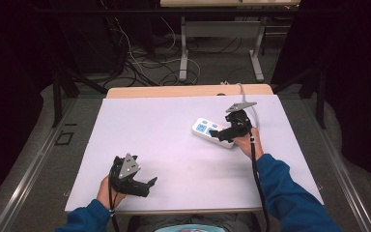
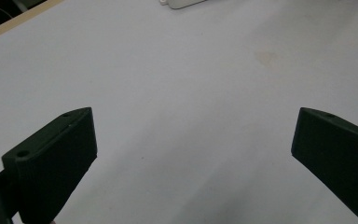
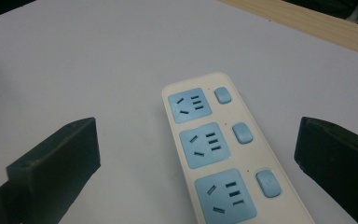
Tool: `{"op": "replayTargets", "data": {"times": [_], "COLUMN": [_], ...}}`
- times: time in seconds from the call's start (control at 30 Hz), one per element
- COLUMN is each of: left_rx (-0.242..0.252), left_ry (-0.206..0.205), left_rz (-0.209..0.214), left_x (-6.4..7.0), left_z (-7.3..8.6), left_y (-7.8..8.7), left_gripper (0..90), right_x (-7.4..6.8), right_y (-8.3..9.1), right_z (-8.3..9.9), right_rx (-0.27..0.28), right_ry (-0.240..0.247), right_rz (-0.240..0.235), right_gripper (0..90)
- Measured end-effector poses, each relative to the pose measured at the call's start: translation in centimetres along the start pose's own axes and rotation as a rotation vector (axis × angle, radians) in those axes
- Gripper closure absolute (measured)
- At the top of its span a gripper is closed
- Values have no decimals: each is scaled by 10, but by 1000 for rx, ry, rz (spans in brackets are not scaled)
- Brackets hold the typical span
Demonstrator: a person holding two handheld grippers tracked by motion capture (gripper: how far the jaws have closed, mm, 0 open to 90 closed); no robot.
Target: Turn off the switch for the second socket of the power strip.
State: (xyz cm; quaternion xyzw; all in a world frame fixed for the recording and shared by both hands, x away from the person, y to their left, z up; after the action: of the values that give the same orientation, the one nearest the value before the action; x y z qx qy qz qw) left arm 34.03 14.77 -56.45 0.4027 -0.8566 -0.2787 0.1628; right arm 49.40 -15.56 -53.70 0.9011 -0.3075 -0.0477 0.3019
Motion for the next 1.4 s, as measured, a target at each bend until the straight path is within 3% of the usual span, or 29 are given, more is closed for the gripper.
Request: {"op": "replayTargets", "data": {"times": [0.5, 0.9, 1.4], "left_rx": [-7, -5, -10], "left_ry": [-8, -11, -12], "left_rz": [13, 12, 11], "left_x": [3, 3, 4], "left_z": [-2, -2, -2], "left_y": [-5, -5, -5], "left_gripper": [0, 0, 0], "right_x": [-15, -34, -53], "right_y": [34, 57, 86], "right_z": [4, 11, 32], "right_rx": [15, 17, 10], "right_ry": [23, 57, 87], "right_rz": [3, -4, -7], "right_gripper": [0, 0, 0]}}
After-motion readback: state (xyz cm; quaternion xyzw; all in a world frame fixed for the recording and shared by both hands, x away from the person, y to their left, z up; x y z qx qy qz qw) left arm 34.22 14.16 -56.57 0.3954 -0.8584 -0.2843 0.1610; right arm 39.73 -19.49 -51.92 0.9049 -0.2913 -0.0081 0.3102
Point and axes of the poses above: each handheld gripper's, and its own axes: y roughly backward along the jaws, z roughly out of its underside, x roughly to its right, the point moved 7 cm from there along -y, roughly forward along the jaws, and after that the axes turned 14 degrees about y, right-handed, at the moved point
